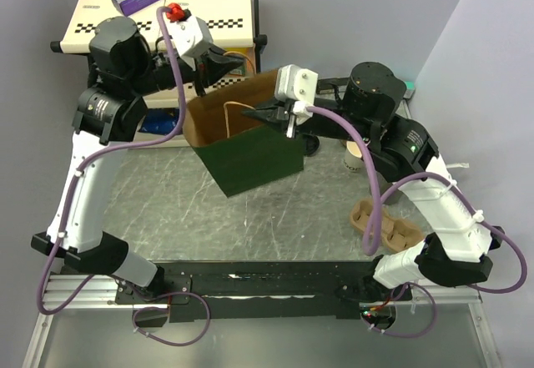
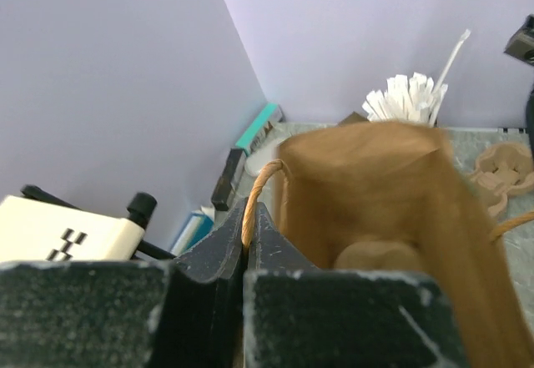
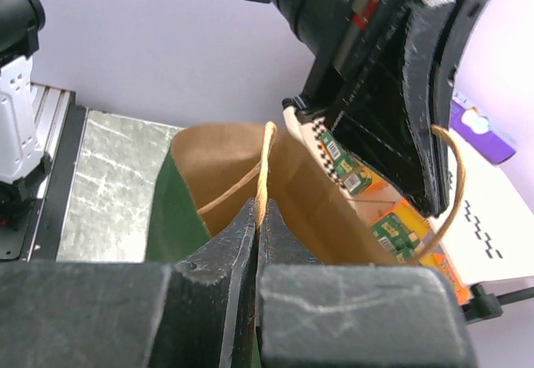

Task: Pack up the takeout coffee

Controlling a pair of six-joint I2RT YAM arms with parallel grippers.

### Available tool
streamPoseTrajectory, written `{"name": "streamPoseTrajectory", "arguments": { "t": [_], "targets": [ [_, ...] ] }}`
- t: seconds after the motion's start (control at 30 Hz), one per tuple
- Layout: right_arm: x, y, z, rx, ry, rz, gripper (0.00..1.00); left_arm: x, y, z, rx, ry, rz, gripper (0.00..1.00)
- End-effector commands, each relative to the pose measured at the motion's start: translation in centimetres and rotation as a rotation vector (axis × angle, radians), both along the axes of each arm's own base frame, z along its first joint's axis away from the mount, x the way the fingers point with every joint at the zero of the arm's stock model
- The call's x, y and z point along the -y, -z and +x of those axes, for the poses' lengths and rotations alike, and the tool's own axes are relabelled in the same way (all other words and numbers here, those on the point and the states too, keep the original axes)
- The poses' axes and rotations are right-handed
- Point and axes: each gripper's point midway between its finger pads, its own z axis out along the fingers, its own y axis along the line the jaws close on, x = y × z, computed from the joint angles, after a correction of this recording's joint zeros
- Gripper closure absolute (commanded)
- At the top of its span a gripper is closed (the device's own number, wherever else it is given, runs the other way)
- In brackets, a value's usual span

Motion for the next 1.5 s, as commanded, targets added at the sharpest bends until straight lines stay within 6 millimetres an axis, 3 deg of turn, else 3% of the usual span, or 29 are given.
{"name": "streamPoseTrajectory", "arguments": {
  "t": [0.0,0.23,0.53,0.57,0.6,0.63,0.67,0.7,0.77,0.93,1.07,1.3,1.43,1.47],
  "targets": [
    [0.4,-0.7,-0.1,0.02,0.003,0.026,1.0,0.0,0.5,0.5,0.004,-0.009,0.007,0.99],
    [-0.1,2.1,-0.3,-0.038,-0.013,-0.024,1.0,0.2,2.8,0.7,-0.04,-0.001,0.03,0.99],
    [-0.5,4.2,0.0,-0.086,-0.011,-0.06,1.0,-0.1,4.9,0.9,-0.071,-0.021,0.057,0.99],
    [-0.5,4.5,0.3,-0.09,-0.003,-0.066,0.95,-0.1,5.1,1.0,-0.071,-0.028,0.059,0.97],
    [-0.5,4.9,0.3,-0.097,-0.002,-0.076,0.7,-0.3,5.2,1.0,-0.07,-0.037,0.064,0.92],
    [-0.3,5.4,0.2,-0.106,0.002,-0.096,0.54,-0.3,5.9,1.3,-0.083,-0.046,0.073,0.53],
    [0.2,5.4,-0.1,-0.099,0.005,-0.102,0.36,-0.4,6.2,1.5,-0.096,-0.058,0.078,0.32],
    [0.8,6.5,-0.2,-0.111,0.016,-0.143,0.01,-0.8,6.7,1.7,-0.109,-0.09,0.08,0.09],
    [2.1,6.2,-0.9,-0.067,0.024,-0.165,0.0,-1.3,6.4,1.5,-0.107,-0.115,0.067,0.0],
    [5.0,4.5,-1.5,-0.054,0.105,-0.144,0.0,-1.7,6.0,0.6,-0.122,-0.12,0.046,0.01],
    [6.8,5.4,0.9,-0.042,0.239,-0.142,0.0,-2.5,7.3,0.8,-0.191,-0.184,0.036,0.01],
    [9.7,10.9,6.3,-0.153,0.383,-0.216,0.07,-3.4,14.1,1.8,-0.341,-0.283,0.063,0.01],
    [10.4,13.7,8.1,-0.145,0.403,-0.273,0.12,-2.2,16.7,2.5,-0.374,-0.228,0.112,0.01],
    [10.3,15.2,8.2,-0.157,0.381,-0.303,0.12,-1.5,17.5,3.0,-0.4,-0.201,0.124,0.01]
  ]
}}
